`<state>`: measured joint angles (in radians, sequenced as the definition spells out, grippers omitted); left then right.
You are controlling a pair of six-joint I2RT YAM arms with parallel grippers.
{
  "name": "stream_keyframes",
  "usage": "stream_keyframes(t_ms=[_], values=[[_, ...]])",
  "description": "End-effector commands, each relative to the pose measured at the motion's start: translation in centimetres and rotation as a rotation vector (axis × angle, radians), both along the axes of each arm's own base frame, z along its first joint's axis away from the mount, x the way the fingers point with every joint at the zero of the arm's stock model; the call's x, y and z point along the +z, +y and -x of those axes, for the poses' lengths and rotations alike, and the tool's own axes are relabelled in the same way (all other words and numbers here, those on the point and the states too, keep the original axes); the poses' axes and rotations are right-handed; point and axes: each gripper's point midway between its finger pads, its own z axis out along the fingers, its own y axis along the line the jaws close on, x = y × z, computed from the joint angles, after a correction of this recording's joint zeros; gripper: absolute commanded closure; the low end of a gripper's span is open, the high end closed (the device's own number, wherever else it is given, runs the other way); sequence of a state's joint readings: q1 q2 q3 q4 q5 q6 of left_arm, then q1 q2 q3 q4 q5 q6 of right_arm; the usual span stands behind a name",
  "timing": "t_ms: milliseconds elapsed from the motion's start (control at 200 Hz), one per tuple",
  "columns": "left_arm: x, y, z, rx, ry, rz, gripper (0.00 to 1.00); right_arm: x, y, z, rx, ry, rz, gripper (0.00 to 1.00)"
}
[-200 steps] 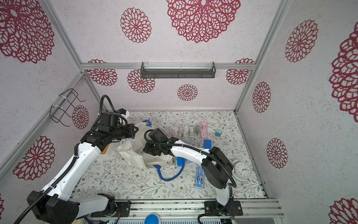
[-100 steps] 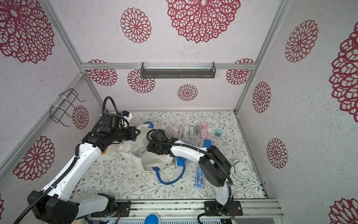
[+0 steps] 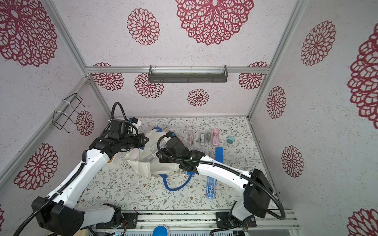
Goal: Take out the compass set from the canvas bag
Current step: Adjust the canvas bag at the center of the board.
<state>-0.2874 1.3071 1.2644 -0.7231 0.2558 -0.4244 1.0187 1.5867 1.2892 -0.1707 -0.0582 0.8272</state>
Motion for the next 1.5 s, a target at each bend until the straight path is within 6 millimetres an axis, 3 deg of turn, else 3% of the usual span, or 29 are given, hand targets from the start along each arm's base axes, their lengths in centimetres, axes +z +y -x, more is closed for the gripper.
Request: stream_keyframes(t_ms=[0,105,235,435,565,790,1116,1196,1286,1491], values=[[1.3,-0.3,-0.6,0.009,-0.023,0.023,1.00,-3.8,1.5,0.8,0.065,0.069,0.109,0.83],[1.6,-0.7,-0.6,-0.001,-0.019,0.037,1.00,-7.3,2.4,0.6,0.062,0.146,0.173,0.85],[2.4,-1.0,0.0,-0.024,-0.041,0.047,1.00,-8.8,3.7,-1.0,0.027,0.214,0.139,0.81],[3.8,-1.6,2.2,-0.091,-0.110,0.076,1.00,-9.7,3.6,-5.4,-0.148,0.397,-0.056,0.51],[4.6,-1.8,3.7,-0.124,-0.153,0.096,1.00,-9.9,4.4,-8.0,-0.248,0.501,-0.217,0.41],[4.1,-2.2,5.1,-0.147,-0.145,0.110,1.00,-11.0,6.1,-10.1,-0.333,0.576,-0.270,0.38],[2.3,-4.1,4.7,-0.157,-0.114,0.122,1.00,-14.1,3.7,-11.1,-0.459,0.605,-0.221,0.37],[2.0,-4.5,4.5,-0.164,-0.108,0.116,1.00,-12.9,4.2,-12.3,-0.446,0.569,-0.382,0.41],[1.7,-4.6,4.3,-0.166,-0.102,0.109,1.00,-8.7,6.2,-13.9,-0.326,0.470,-0.581,0.42],[1.7,-4.1,3.7,-0.155,-0.124,0.058,1.00,-3.3,7.5,-14.4,-0.212,0.324,-0.637,0.40]])
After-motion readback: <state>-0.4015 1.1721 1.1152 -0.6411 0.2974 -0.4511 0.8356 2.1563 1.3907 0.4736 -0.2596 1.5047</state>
